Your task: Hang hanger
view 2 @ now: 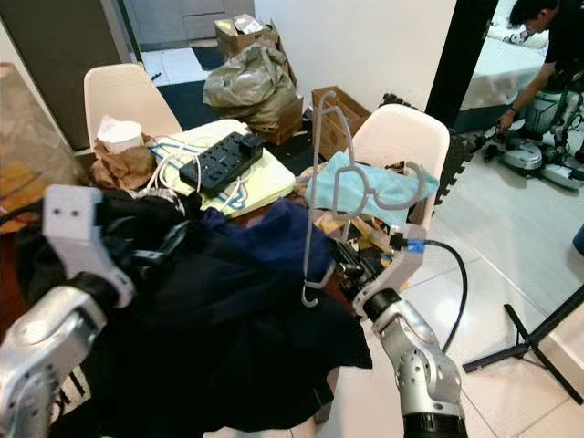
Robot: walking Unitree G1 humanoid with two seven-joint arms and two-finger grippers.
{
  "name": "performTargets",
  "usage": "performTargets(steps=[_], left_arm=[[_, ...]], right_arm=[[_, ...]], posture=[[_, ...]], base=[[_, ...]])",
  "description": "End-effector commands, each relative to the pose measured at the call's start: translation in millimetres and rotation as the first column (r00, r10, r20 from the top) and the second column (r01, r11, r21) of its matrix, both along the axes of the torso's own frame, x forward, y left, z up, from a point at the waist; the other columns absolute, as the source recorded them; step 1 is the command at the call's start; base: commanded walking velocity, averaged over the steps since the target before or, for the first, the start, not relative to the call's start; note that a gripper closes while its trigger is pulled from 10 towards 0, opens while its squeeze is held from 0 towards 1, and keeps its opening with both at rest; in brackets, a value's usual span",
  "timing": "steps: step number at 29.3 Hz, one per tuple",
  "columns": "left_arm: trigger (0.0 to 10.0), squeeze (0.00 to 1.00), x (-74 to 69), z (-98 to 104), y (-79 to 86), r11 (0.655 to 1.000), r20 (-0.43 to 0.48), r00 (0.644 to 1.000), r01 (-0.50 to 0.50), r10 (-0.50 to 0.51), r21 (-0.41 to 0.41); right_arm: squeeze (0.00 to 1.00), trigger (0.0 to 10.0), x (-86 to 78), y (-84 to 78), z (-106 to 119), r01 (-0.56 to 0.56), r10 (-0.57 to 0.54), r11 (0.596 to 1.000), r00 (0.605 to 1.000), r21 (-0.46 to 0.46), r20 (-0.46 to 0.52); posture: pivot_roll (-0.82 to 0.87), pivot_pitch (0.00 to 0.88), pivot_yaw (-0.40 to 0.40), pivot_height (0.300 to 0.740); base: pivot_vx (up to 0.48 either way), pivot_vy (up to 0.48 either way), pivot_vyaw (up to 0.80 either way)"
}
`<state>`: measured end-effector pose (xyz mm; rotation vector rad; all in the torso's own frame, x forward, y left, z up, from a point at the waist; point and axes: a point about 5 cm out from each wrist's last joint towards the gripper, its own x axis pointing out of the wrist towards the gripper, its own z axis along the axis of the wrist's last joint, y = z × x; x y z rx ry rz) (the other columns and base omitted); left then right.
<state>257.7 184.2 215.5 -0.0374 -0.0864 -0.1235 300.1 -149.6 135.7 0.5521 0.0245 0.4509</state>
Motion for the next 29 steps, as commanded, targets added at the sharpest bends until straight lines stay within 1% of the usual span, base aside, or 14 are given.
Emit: performTargets(steps=[1,5,8,10,11,12,20,25,29], left_arm=[[10.0,0.00,-0.3,-0.8,-0.7,1.000,-0.003,1.000,-0.012,0.012,0.003],[10.0,0.00,0.7,7.2,11.9,0.992,0.049,0.992,-0.120,0.118,0.034],[10.0,0.00,0.5,8.3,14.2,0.990,0.056,0.989,-0.139,0.136,0.037],[10.0,0.00,-1.9,13.2,22.6,0.981,0.079,0.980,-0.188,0.183,0.058],[10.0,0.00,-3.4,16.7,29.0,0.974,0.094,0.974,-0.215,0.208,0.070],[10.0,0.00,-3.7,17.4,31.1,0.972,0.097,0.972,-0.224,0.216,0.073],[10.0,0.00,-4.9,14.7,36.1,0.964,0.091,0.964,-0.256,0.249,0.075],[10.0,0.00,-6.0,12.6,34.2,0.964,0.087,0.965,-0.254,0.248,0.074],[10.0,0.00,-5.4,12.1,30.0,0.967,0.086,0.967,-0.245,0.239,0.066]], right_arm=[[0.00,10.0,-0.6,-1.3,-1.1,0.007,-0.007,1.000,1.000,0.008,0.003],[0.00,10.0,-1.4,-1.6,-1.1,0.009,-0.009,1.000,1.000,0.012,0.005],[0.00,10.0,-1.5,-1.5,-1.0,0.008,-0.008,1.000,1.000,0.013,0.006],[0.00,10.0,-1.9,-1.8,-0.5,0.002,-0.002,1.000,1.000,0.013,0.008],[0.00,10.0,-2.0,-0.4,-0.6,-0.018,0.018,1.000,1.000,0.011,0.011],[0.00,10.0,-1.9,-0.1,-0.7,-0.022,0.022,1.000,1.000,0.011,0.011],[0.00,10.0,-2.1,0.1,0.1,-0.026,0.026,1.000,1.000,0.008,0.017],[0.00,10.0,-2.9,0.9,1.9,-0.034,0.033,0.999,0.999,0.005,0.033],[0.00,10.0,-3.5,1.8,7.8,-0.072,0.069,0.997,0.995,0.041,0.066]], posture=[[0.00,0.072,0.009,0.740],[0.00,0.073,0.010,0.740],[0.00,0.073,0.010,0.740],[0.01,0.076,0.003,0.740],[0.01,0.077,0.001,0.740],[0.01,0.076,0.001,0.740],[0.00,0.077,0.000,0.740],[0.01,0.078,0.001,0.740],[0.01,0.077,-0.001,0.740]], base=[[-0.277,0.000,0.00],[-0.302,0.000,0.00],[-0.328,0.000,0.00],[-0.319,0.000,0.00],[-0.311,0.000,0.00],[-0.315,0.000,0.00],[-0.319,0.000,0.00],[-0.322,0.000,0.00],[-0.321,0.000,0.60]])
